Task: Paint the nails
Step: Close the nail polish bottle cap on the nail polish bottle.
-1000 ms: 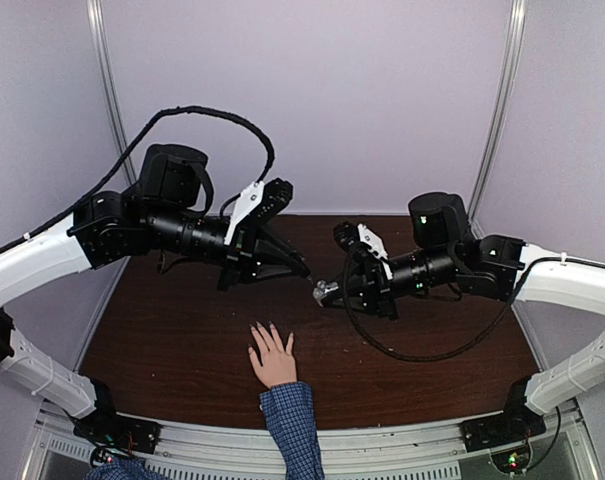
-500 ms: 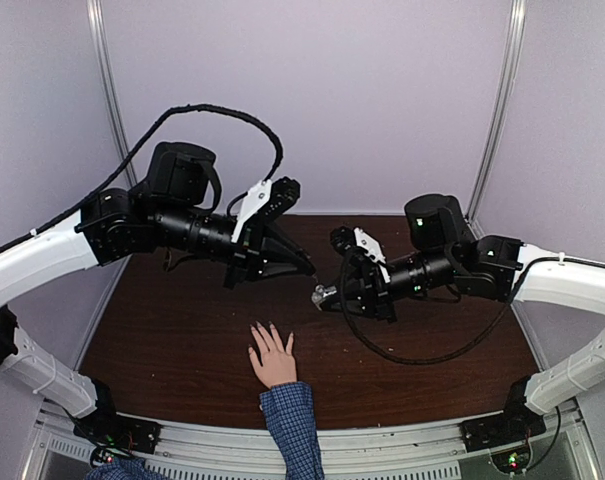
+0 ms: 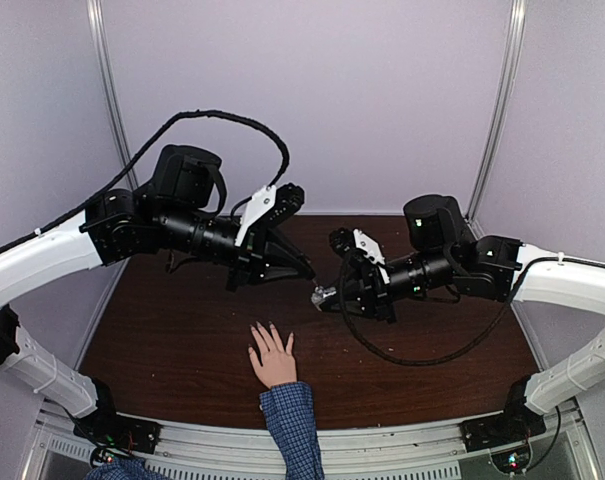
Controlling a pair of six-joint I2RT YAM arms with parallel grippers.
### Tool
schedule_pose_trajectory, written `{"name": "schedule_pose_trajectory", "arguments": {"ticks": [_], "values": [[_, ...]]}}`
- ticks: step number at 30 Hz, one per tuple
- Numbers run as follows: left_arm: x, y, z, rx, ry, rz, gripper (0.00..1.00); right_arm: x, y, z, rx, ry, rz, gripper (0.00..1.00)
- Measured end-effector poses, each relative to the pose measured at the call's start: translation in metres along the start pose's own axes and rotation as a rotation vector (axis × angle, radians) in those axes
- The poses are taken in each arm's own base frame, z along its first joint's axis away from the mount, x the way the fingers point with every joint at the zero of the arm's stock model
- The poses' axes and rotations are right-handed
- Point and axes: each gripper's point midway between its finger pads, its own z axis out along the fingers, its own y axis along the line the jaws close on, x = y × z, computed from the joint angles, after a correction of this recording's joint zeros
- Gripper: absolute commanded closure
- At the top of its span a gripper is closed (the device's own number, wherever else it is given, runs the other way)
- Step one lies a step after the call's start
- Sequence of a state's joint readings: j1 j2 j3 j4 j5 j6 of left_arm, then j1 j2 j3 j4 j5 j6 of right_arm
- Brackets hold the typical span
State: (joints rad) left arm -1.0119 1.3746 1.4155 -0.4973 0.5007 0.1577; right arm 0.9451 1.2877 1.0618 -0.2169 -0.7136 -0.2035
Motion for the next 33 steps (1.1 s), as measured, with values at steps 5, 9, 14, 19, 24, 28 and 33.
{"name": "schedule_pose_trajectory", "arguments": {"ticks": [5, 9, 14, 19, 24, 28, 33], "values": [[0.0014, -0.0005, 0.0000, 0.002, 0.005, -0.002, 1.00, 0.0001, 0.0000, 0.0000, 0.000, 0.000, 0.000, 1.00], [0.0025, -0.0009, 0.0000, 0.004, 0.010, -0.004, 1.00, 0.0008, -0.0001, 0.0003, 0.000, 0.003, 0.002, 1.00], [0.0053, -0.0022, 0.0002, 0.010, 0.020, -0.010, 1.00, 0.0004, 0.0001, -0.0001, -0.001, 0.006, 0.004, 1.00], [0.0059, -0.0037, 0.0005, 0.019, 0.021, -0.013, 1.00, -0.0022, -0.0002, -0.0004, 0.000, 0.004, 0.003, 1.00], [0.0061, -0.0039, 0.0010, 0.022, 0.022, -0.013, 1.00, 0.0012, -0.0010, 0.0018, -0.003, 0.014, 0.009, 1.00], [0.0070, -0.0037, 0.0021, 0.024, 0.024, -0.015, 1.00, 0.0031, -0.0015, 0.0031, -0.004, 0.019, 0.013, 1.00], [0.0076, -0.0036, 0.0023, 0.024, 0.026, -0.016, 1.00, 0.0035, -0.0006, 0.0035, -0.006, 0.021, 0.013, 1.00]]}}
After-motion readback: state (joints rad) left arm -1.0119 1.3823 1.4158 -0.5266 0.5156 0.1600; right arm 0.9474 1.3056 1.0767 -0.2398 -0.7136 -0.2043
